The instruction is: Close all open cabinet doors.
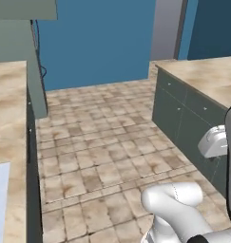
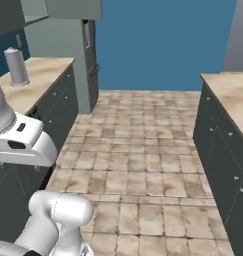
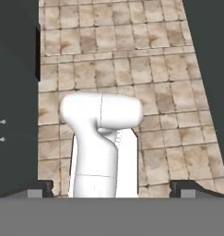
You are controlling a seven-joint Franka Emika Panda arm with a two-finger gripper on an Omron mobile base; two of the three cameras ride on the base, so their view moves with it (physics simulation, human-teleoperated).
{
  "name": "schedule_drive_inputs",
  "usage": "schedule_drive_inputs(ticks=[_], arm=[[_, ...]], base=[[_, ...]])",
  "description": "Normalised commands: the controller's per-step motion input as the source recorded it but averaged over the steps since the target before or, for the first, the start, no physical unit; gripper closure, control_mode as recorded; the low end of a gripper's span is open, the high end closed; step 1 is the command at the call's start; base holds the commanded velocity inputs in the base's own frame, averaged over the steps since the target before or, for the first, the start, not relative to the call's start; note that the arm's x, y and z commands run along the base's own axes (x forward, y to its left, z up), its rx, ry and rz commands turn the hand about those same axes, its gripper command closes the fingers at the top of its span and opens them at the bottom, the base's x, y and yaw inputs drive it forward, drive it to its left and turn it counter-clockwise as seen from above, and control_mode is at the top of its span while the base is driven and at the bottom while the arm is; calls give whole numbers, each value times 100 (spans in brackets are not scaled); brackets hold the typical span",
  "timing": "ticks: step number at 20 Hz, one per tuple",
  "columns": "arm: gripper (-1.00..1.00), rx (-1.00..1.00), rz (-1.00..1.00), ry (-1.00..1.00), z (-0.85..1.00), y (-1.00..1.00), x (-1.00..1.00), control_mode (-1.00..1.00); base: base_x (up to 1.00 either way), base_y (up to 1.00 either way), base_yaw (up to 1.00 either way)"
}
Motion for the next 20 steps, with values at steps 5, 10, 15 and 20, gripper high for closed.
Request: schedule_drive_inputs(ticks=[5,10,15,20], arm=[[-100,0,0,0,0,0,0,100],[-100,0,0,0,0,0,0,100],[-100,0,0,0,0,0,0,100],[-100,0,0,0,0,0,0,100]], base=[[100,0,-10],[100,0,-10],[95,0,-8],[98,0,-6]])
